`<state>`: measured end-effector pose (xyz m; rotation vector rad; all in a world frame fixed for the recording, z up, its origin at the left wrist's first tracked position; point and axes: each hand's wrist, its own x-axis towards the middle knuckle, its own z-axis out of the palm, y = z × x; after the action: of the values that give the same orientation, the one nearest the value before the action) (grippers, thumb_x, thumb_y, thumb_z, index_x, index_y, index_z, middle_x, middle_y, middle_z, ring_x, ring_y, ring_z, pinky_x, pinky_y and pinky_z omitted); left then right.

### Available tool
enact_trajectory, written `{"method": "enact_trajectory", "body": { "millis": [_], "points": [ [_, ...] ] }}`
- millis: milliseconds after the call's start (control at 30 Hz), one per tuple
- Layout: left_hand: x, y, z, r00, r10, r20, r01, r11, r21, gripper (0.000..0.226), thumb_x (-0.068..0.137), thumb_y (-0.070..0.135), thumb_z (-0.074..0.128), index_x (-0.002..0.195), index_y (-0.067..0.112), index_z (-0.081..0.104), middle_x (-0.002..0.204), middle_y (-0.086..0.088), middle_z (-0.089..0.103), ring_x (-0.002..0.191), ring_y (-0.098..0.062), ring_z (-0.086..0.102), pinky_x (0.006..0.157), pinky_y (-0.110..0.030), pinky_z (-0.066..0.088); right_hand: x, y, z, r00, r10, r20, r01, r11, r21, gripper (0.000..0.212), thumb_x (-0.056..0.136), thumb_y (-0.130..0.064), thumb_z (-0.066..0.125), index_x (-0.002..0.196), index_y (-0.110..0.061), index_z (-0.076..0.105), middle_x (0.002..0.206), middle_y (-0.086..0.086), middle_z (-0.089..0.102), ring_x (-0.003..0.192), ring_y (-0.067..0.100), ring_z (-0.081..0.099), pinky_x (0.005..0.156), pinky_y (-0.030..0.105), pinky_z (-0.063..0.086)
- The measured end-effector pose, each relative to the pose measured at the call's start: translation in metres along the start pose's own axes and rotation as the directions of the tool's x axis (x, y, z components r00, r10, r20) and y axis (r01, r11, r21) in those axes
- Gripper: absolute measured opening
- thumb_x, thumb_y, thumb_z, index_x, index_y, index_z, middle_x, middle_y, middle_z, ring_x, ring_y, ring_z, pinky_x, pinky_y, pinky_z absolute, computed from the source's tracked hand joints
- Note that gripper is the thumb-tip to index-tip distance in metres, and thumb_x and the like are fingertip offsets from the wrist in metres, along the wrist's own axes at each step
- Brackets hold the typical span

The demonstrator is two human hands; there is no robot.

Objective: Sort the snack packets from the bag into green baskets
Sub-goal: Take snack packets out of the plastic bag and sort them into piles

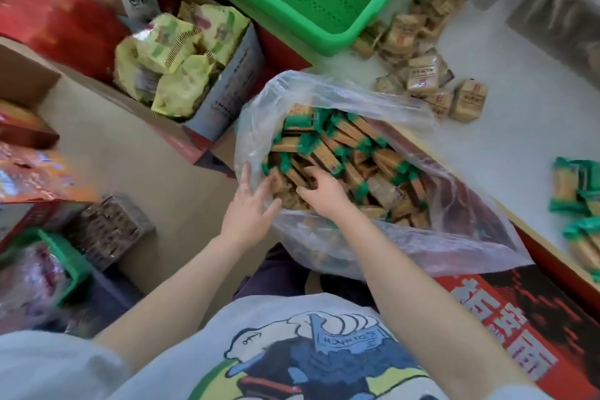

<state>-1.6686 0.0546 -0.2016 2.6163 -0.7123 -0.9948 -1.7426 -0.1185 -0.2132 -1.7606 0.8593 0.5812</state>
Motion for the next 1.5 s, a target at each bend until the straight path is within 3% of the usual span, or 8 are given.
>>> {"method": "enact_trajectory", "body": {
  "millis": [200, 467, 667, 767, 900, 1133, 1333, 1500],
  "points": [
    [0.002, -0.014, -0.005, 0.998, 0.054, 0.038, -0.052, 0.998, -0.047, 0.059, 0.102, 0.051, 0.041, 0.156, 0.034, 0.026, 0.167, 0.001, -0.015, 0.151, -0.029, 0.015, 0.114, -0.042, 0.031, 0.028, -0.014, 0.019, 0.997, 0.072, -0.026, -0.075, 0.986, -0.151, 0.069, 0.096, -0.032, 0.064, 0.155, -0.016, 0.031, 0.155, 0.010, 0.040, 0.140, 0.030, 0.040, 0.113, 0.041, 0.038],
    [0.000, -0.022, -0.012, 0.999, 0.019, 0.045, -0.022, 0.998, 0.066, 0.057, 0.103, 0.054, 0.033, 0.155, 0.033, 0.029, 0.168, 0.003, -0.009, 0.154, -0.027, 0.000, 0.121, -0.048, 0.011, -0.002, -0.021, -0.002, 0.993, 0.104, 0.054, -0.108, 0.990, 0.095, 0.051, 0.097, -0.031, 0.062, 0.143, -0.013, 0.052, 0.134, 0.004, 0.060, 0.111, 0.019, 0.059, 0.079, 0.026, 0.046],
    [-0.008, 0.026, -0.038, 0.958, 0.080, -0.277, -0.067, 0.996, 0.055, 0.058, 0.091, 0.057, 0.030, 0.119, 0.022, 0.068, 0.130, -0.003, 0.058, 0.124, -0.025, 0.045, 0.097, -0.042, 0.029, -0.065, -0.001, -0.037, 0.998, 0.039, -0.056, -0.018, 0.943, 0.333, 0.027, 0.101, -0.037, 0.058, 0.123, -0.022, 0.060, 0.109, -0.003, 0.070, 0.082, 0.010, 0.069, 0.069, 0.025, 0.050],
    [-0.001, 0.074, -0.047, 0.979, 0.123, -0.162, -0.144, 0.982, -0.121, 0.055, 0.087, 0.065, 0.042, 0.115, 0.025, 0.068, 0.108, 0.008, 0.065, 0.107, -0.017, 0.058, 0.095, -0.039, 0.038, -0.096, 0.013, -0.062, 0.991, 0.023, -0.129, 0.038, 0.890, 0.454, 0.027, 0.099, -0.037, 0.061, 0.122, -0.024, 0.062, 0.103, -0.005, 0.075, 0.083, 0.013, 0.073, 0.072, 0.031, 0.054],
    [0.005, 0.162, -0.036, 0.967, 0.210, 0.145, -0.124, 0.883, -0.453, 0.059, 0.087, 0.051, 0.070, 0.138, 0.029, 0.052, 0.123, 0.013, 0.057, 0.110, -0.005, 0.055, 0.091, -0.026, 0.047, -0.138, 0.045, -0.103, 0.983, 0.036, -0.181, 0.085, 0.783, 0.617, 0.030, 0.090, -0.027, 0.074, 0.118, -0.016, 0.069, 0.105, 0.000, 0.075, 0.093, 0.017, 0.071, 0.080, 0.027, 0.054],
    [-0.017, 0.306, 0.041, 0.856, 0.382, 0.349, -0.097, 0.781, -0.616, 0.018, 0.082, 0.034, 0.081, 0.093, 0.022, 0.073, 0.081, 0.009, 0.075, 0.070, -0.006, 0.068, 0.068, -0.023, 0.052, -0.212, 0.144, -0.175, 0.779, 0.414, -0.471, 0.343, 0.347, 0.873, 0.012, 0.098, -0.011, 0.061, 0.087, -0.014, 0.067, 0.065, -0.004, 0.064, 0.053, 0.006, 0.058, 0.050, 0.021, 0.045],
    [-0.025, 0.388, 0.140, 0.846, 0.480, 0.231, -0.464, 0.877, -0.124, 0.032, 0.098, 0.033, 0.058, 0.126, 0.019, 0.062, 0.121, -0.003, 0.064, 0.104, -0.016, 0.060, 0.090, -0.027, 0.045, -0.261, 0.268, -0.233, 0.537, 0.710, -0.455, 0.444, 0.220, 0.868, 0.020, 0.097, -0.025, 0.064, 0.114, -0.013, 0.062, 0.084, 0.003, 0.072, 0.050, 0.012, 0.063, 0.050, 0.025, 0.050],
    [-0.021, 0.383, 0.203, 0.769, 0.508, 0.388, -0.630, 0.704, 0.328, 0.061, 0.101, 0.051, 0.042, 0.153, 0.022, 0.035, 0.164, -0.001, 0.026, 0.153, -0.021, 0.016, 0.122, -0.045, 0.013, -0.254, 0.324, -0.276, 0.616, 0.649, -0.446, 0.480, 0.140, 0.866, 0.028, 0.101, -0.032, 0.058, 0.123, -0.015, 0.059, 0.105, 0.009, 0.075, 0.072, 0.019, 0.073, 0.058, 0.028, 0.055]
  ]
}}
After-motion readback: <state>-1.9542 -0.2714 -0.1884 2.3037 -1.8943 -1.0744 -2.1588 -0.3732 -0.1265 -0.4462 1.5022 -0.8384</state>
